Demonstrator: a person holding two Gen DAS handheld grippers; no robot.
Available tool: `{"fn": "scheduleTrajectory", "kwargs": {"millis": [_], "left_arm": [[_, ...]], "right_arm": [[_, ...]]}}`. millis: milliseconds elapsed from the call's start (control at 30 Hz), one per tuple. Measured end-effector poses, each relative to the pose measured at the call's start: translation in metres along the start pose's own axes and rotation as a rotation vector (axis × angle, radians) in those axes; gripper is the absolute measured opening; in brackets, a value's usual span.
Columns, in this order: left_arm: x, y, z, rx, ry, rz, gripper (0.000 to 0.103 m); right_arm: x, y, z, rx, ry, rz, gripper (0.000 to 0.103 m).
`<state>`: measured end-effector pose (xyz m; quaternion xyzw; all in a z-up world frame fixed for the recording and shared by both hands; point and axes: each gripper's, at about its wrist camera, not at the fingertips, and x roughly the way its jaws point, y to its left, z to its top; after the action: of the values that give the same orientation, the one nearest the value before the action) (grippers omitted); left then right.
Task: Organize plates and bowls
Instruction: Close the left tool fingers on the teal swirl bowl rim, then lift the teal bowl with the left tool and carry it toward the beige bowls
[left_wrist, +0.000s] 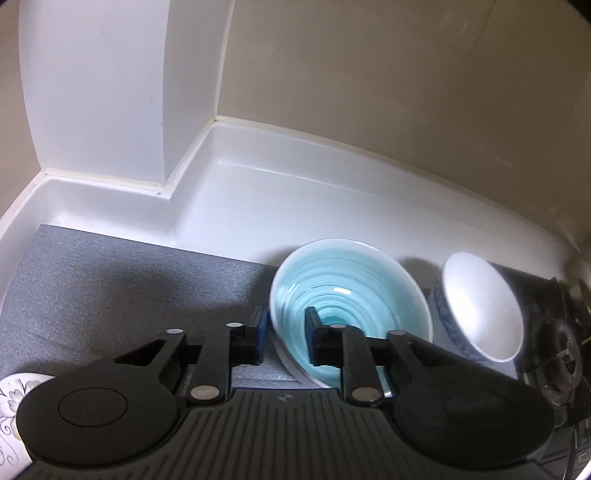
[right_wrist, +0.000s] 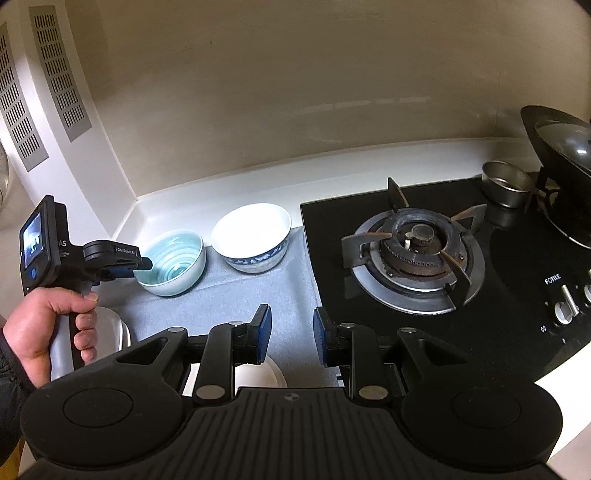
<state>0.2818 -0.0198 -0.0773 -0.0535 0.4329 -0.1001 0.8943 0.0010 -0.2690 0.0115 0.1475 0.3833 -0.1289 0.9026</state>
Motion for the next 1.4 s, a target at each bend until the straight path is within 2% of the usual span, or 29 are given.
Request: {"fn": "scheduleTrajectory", "kwargs": {"millis": [67,300,500,733,833,933,1133,1233,1400], "left_arm": [[0.003,0.003,0.000,0.012,0.003,0.007,0.010],[-0.006,0.005,-0.007,0.057,0.020,-0.023,0.010],[-0.019,-0.002,-0.019,0.115,0.071,-0.054,0.011],[-0.040,-0.016,-0.044,0.213,0.137,-0.140,0.012],[-0.045,-0.024,-0.054,0.252,0.136,-0.151,0.012],[-0.045,-0.029,-0.056,0.270,0.127,-0.132,0.012],[-0.041,-0.033,-0.053,0.276,0.114,-0.110,0.012],[-0.037,-0.033,-0.051,0.281,0.118,-0.111,0.012],[-0.036,-0.035,-0.049,0.291,0.116,-0.108,0.012]], "right_arm": [[0.000,0.001,0.000,-0.003,0.003,0.004,0.027],[0.001,0.008,0.002,-0.010,0.011,0.025,0.027],[0.008,0.016,0.005,-0.016,0.018,0.057,0.027],[0.024,0.028,0.010,-0.038,0.042,0.107,0.027],[0.037,0.033,0.016,-0.040,0.067,0.124,0.027],[0.056,0.037,0.023,-0.023,0.098,0.131,0.027],[0.101,0.046,0.036,-0.013,0.152,0.110,0.027],[0.124,0.049,0.036,-0.012,0.196,0.081,0.027],[0.147,0.050,0.034,0.006,0.249,0.082,0.027]]}}
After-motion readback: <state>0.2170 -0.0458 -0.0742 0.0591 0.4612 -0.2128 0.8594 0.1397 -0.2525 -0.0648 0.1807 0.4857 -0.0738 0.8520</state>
